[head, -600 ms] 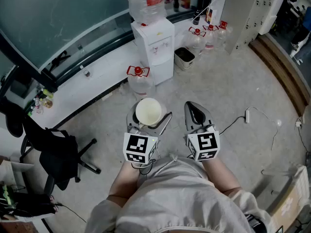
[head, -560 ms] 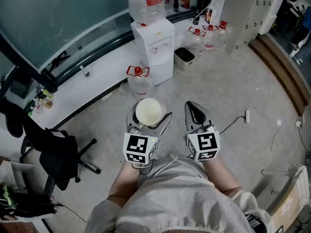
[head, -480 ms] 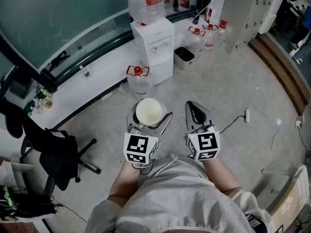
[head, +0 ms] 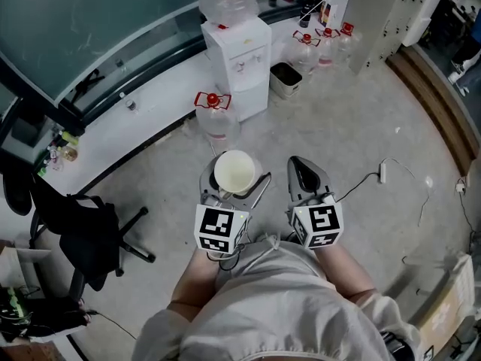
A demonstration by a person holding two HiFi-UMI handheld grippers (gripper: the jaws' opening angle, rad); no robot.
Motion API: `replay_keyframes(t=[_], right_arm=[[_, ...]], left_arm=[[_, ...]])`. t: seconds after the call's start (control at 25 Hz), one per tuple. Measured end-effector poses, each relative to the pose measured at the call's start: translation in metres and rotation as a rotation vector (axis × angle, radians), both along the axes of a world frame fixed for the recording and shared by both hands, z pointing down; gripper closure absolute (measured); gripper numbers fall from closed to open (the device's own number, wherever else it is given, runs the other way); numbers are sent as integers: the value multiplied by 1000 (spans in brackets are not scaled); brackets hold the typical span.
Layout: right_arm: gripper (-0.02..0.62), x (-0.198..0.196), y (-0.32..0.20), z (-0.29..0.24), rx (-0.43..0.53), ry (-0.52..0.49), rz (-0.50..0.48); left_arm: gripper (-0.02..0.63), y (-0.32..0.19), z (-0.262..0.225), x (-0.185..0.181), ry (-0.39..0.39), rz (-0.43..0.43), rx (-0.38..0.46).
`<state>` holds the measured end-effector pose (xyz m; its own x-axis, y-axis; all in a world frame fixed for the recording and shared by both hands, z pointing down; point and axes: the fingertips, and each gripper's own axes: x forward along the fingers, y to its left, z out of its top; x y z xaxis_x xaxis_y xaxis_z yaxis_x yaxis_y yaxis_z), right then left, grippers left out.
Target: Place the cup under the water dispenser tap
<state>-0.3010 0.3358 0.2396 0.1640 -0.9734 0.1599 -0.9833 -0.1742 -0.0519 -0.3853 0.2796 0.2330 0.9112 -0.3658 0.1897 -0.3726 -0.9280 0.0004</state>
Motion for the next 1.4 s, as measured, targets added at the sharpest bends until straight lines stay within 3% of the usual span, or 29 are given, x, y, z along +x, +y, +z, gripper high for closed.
replay_keyframes(t=[0.36,0.64,1.04,1.4], right_arm=[[568,20,-5,37,-108,-47,-5],[568,60,-46,47,-95,-57,-94],[567,180,-128,52,-111,-72,-233],[568,288,-171,69,-160,-60,-324]], left_arm=[[140,-7,33,17,-28,-7,-75],[141,-33,42,55,-48,-81,-80],[141,-107,58,162,-60,-240,-122],[141,-150,84,267,-64,-332,-177]])
